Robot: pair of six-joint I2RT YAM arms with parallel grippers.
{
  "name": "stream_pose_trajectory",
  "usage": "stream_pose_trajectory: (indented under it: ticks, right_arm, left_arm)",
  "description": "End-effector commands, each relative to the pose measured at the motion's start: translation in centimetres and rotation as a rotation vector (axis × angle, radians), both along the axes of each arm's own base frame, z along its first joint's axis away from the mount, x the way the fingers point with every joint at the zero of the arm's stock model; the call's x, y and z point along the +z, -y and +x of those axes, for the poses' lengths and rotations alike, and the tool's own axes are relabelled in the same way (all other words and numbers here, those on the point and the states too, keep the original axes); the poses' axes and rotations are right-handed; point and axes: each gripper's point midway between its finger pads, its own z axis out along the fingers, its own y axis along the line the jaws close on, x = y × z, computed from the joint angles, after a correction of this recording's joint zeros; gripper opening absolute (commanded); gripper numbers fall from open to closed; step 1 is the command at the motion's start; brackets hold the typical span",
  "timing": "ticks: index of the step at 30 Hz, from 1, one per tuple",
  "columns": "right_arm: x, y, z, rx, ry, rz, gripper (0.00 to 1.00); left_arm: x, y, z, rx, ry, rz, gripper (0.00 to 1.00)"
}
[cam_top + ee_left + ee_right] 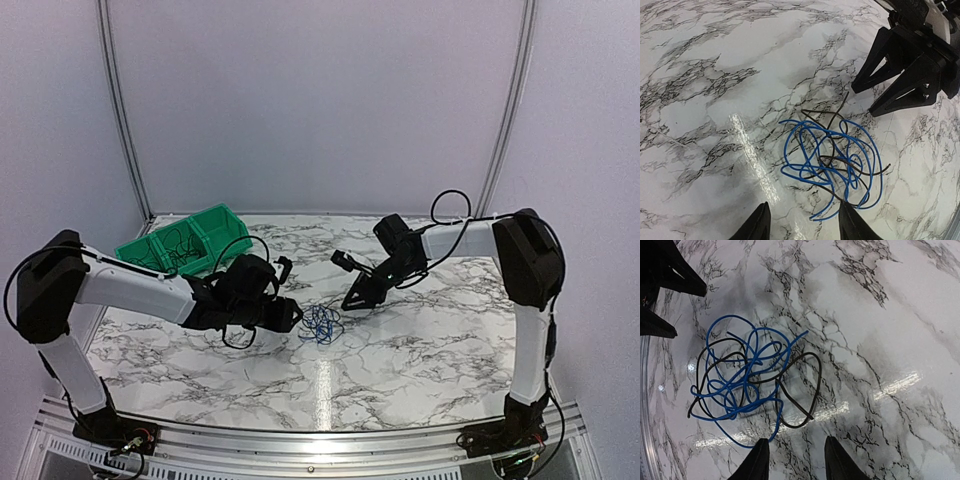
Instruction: Untangle the cables
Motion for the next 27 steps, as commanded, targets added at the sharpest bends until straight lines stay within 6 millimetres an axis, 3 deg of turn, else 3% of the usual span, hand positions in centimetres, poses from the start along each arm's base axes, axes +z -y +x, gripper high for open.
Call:
stream_pose_trajectory:
  ticks: [1, 12, 17, 22, 27]
  right_arm:
    - [1.3, -1.0, 0.3, 0.027, -0.013, 0.035, 0.38]
    - [0.3, -3.2, 0.2, 0.059, -0.031, 0.039, 0.36]
    - [0.9, -4.0, 0.0, 0.077, -0.012, 0.053, 0.23]
    - [2.0, -4.3, -0.1, 0.085, 0.011, 0.072, 0.00]
    - [5.4, -4.4, -0.4, 0.088, 0.054, 0.109, 0.00]
  left_arm:
    - [0.7, 2.5, 0.4, -0.002, 0.017, -0.104, 0.48]
    - [-0.3, 3.2, 0.8, 0.016, -0.010, -0.123, 0.48]
    - [-0.8, 3.5, 1.0, 0.016, -0.014, -0.122, 0.48]
    - [-1.5, 4.0, 1.6, 0.022, -0.010, -0.115, 0.48]
    - [-0.9, 5.2, 2.6, 0.038, 0.015, -0.169, 0.48]
